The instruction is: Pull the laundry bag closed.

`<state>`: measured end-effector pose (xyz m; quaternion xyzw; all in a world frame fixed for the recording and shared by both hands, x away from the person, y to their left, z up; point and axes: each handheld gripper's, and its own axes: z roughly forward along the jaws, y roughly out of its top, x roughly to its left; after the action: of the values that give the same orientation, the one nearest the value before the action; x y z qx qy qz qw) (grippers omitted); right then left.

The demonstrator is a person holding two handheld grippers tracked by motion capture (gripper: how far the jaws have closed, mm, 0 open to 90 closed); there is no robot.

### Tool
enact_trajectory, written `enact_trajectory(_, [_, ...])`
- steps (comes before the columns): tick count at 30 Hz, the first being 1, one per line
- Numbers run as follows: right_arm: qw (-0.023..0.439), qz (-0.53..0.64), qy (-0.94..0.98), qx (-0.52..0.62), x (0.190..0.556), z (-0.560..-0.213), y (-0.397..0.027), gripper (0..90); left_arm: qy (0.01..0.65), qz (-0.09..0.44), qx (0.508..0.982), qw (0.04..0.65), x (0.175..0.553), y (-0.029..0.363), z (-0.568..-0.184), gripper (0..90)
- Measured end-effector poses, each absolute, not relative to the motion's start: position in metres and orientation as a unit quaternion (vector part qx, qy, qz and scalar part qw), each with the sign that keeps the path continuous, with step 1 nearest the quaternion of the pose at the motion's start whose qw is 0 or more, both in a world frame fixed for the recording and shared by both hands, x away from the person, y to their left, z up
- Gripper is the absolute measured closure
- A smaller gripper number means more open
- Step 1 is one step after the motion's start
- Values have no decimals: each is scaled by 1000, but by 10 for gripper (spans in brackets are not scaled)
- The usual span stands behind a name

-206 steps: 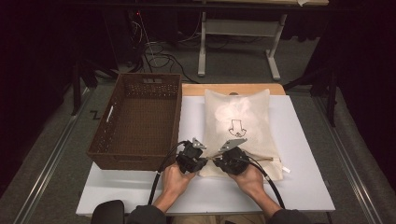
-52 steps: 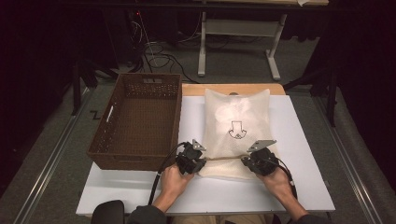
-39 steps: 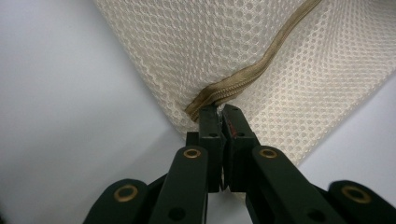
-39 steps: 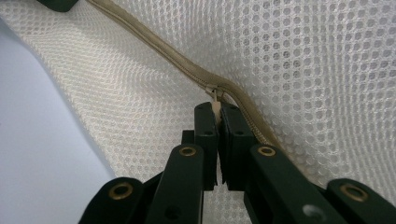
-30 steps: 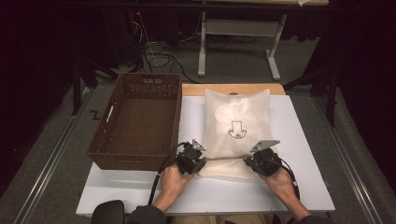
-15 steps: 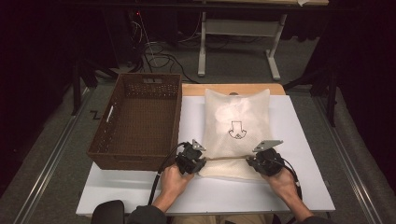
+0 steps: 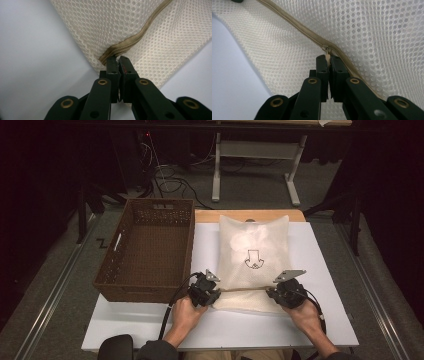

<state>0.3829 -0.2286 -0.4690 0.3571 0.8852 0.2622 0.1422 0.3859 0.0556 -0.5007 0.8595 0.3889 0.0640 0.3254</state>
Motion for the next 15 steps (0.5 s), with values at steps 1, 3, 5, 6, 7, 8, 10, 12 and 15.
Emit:
enact_trajectory(1, [142,263,885,357,383,-469,-229,877,389,64,859,326,386,56,-501,871])
enact_trajectory(3, [143,262,885,358,383,-469,-230,877,389,64,859,326,386,56,-501,871])
enact_trajectory(5, [144,261,884,359,383,-469,-231,877,389,64,859,326,386,56,-501,871])
enact_trajectory(6, [140,262,884,361,383,-469,-231,877,389,64,859,326,386,56,-501,871])
enact_trajectory(7, [141,261,884,362,383,-469,-232,877,389,64,859,326,386,56,-501,871])
enact_trajectory(8, [143,261,883,362,383,-469,-232,877,389,65,859,325,386,56,-501,871])
enact_trajectory(10, [144,257,885,361,383,-468,-234,877,390,64,859,325,386,56,-501,870])
enact_trajectory(12, [144,261,883,363,383,-468,-236,877,391,63,858,326,386,56,-501,871])
enact_trajectory(15, [144,261,882,365,383,-468,-238,877,391,63,858,326,386,56,-501,871])
